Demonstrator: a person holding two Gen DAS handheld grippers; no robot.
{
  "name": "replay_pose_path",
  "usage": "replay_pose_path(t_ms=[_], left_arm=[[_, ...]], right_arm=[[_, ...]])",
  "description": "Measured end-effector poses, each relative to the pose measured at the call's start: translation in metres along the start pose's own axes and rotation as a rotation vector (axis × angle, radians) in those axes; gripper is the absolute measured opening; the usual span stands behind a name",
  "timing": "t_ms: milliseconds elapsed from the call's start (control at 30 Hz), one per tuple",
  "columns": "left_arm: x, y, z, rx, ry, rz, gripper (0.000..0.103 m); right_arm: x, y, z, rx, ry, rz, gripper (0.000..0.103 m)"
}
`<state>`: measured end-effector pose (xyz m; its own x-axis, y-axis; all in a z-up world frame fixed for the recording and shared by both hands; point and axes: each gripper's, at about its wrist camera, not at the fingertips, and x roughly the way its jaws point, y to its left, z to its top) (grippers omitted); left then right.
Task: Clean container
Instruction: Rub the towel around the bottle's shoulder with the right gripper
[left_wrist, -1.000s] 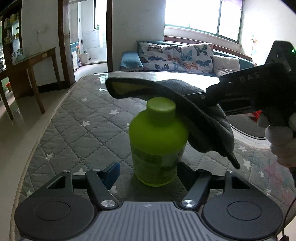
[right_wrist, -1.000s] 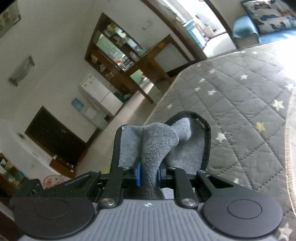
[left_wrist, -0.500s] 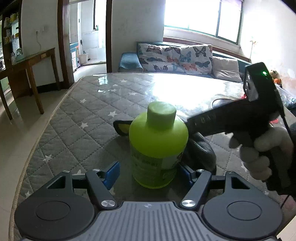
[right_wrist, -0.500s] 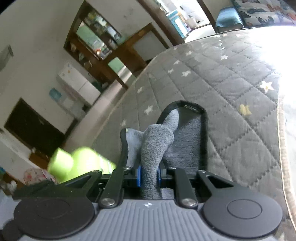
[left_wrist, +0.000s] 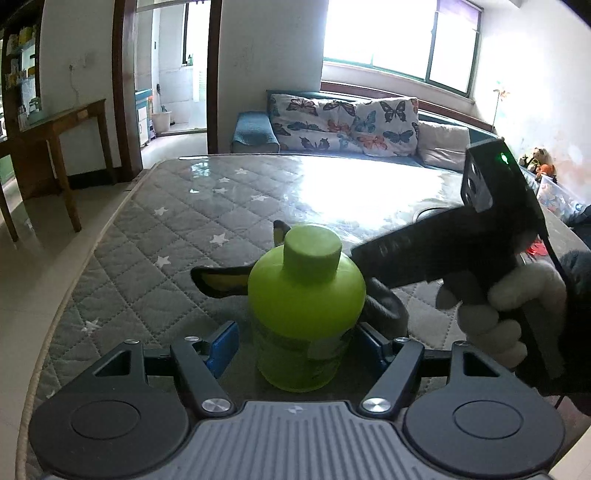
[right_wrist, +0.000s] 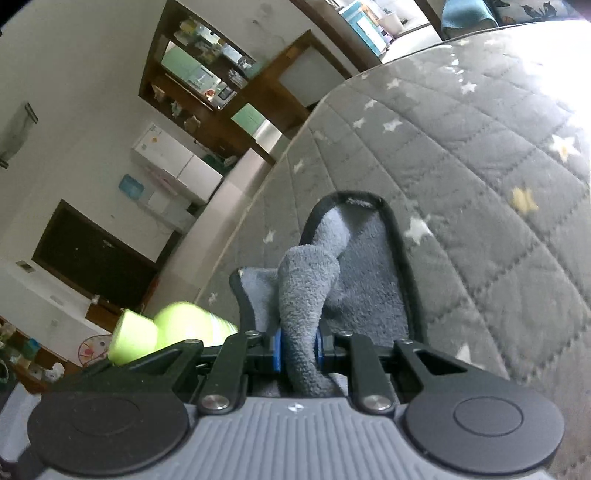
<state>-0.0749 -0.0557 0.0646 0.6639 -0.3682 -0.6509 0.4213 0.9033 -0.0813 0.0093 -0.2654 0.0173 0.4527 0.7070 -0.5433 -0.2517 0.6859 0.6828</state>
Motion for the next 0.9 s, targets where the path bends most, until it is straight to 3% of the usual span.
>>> replay_pose_path(t_ms=[433,667,800,900], left_arm=[[-0.006,0.001,-0.005,0.033,-0.006,-0.006,0.071],[-0.005,0.003,-0.007,0.042,-0.014,-0.011,0.071],[-0.005,0.003,-0.007,0.041,-0.016,-0.014,0.071],[-0.005,0.005,-0.008,0.037,-0.018,-0.016,0.071]], right_arm=[[-0.021,0.012,-0.041,-0.037,0.022,0.020,0.016],[-0.061,0.044,-0.018,-0.073,-0.119,0.150,0.016],[-0.048,0.059,-0.006,-0.127,-0.100,0.125,0.016],[-0.034,0.052,-0.002,-0.084,-0.084,0.117,0.016]])
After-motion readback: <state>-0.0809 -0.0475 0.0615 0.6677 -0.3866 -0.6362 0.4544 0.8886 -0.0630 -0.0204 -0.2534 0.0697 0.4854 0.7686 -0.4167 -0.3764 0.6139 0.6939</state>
